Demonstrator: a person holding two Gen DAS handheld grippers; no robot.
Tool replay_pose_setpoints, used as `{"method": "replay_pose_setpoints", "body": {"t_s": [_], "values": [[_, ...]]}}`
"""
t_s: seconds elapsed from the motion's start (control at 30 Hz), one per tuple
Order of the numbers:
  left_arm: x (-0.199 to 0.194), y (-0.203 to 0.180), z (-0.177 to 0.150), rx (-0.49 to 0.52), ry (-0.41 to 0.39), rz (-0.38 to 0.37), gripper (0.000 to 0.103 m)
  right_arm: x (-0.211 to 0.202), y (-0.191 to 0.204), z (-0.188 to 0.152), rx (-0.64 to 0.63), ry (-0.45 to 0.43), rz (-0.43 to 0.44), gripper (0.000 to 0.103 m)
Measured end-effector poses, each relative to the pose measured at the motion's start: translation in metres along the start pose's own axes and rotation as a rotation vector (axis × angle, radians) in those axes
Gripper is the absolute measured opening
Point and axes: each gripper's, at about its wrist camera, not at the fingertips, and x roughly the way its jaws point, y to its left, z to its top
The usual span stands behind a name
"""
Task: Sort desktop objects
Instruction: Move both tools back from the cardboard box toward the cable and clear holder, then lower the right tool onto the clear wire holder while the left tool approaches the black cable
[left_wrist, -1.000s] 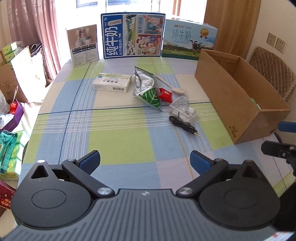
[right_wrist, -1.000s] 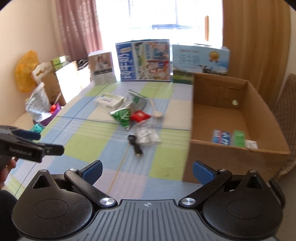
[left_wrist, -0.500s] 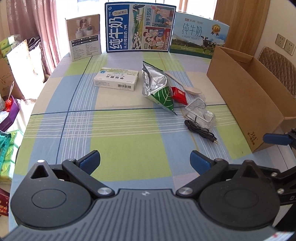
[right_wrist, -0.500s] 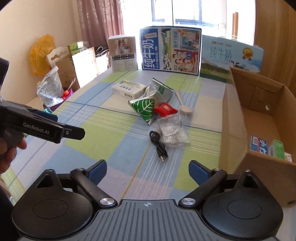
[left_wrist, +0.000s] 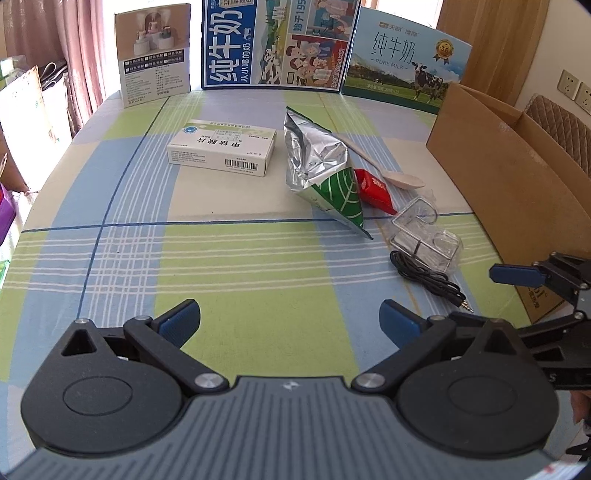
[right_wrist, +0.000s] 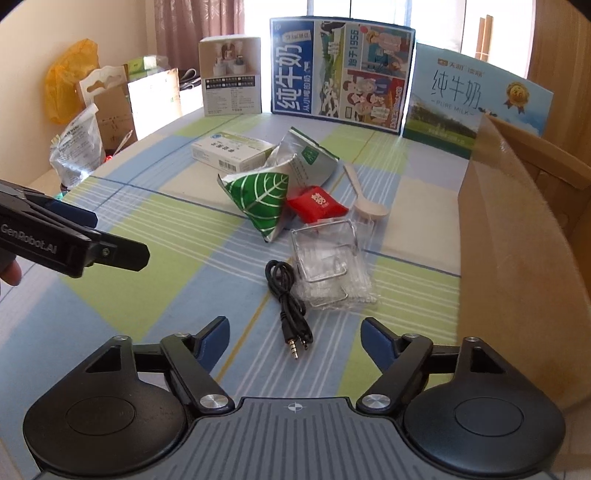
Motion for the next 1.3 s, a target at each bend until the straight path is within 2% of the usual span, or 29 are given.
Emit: {"method": "replay_pose_setpoints", "body": {"t_s": [0.17,0.53,0.57,0.6,0.67,0.8,0.93,1.1,1.3], "values": [[0.006,0.005,-0.002,-0.021,0.009,-0.021,0.101,0.017,-0.005,0.004,-0.021,-0.017,-0.020,0.072],[0.008,0.013,-0.002,-0.037,0.012,-0.007,0.101,0.044,0.000,0.008,-0.114,-0.024,-0.020,0.072],[0.007,0.013,-0.002,-0.037,0.009,-0.007,0.101,0.044,0.001,0.008,-0.111,-0.022,-0.018,0.068],[0.007,0.013,-0.001,-0.037,0.007,-0.007,0.101,0.044,0.001,0.008,-0.106,-0.021,-0.015,0.058],[0.005,0.013,0.000,-0.042,0.001,-0.004,0.101,0.042,0.003,0.009,-0.103,-0.020,-0.019,0.047],[0.000,0.017,0.002,-0.056,-0.012,0.003,0.101,0.036,0.012,0.006,-0.071,-0.017,-0.004,0.040],[-0.006,0.022,0.002,-0.066,-0.019,0.015,0.101,0.032,0.028,0.004,-0.042,-0.011,0.033,0.038],[-0.012,0.029,0.001,-0.077,-0.021,0.028,0.101,0.028,0.058,0.000,-0.069,-0.003,0.100,0.038],[-0.014,0.031,-0.001,-0.079,-0.021,0.025,0.101,0.023,0.054,-0.003,-0.041,-0.017,0.072,0.038]]}}
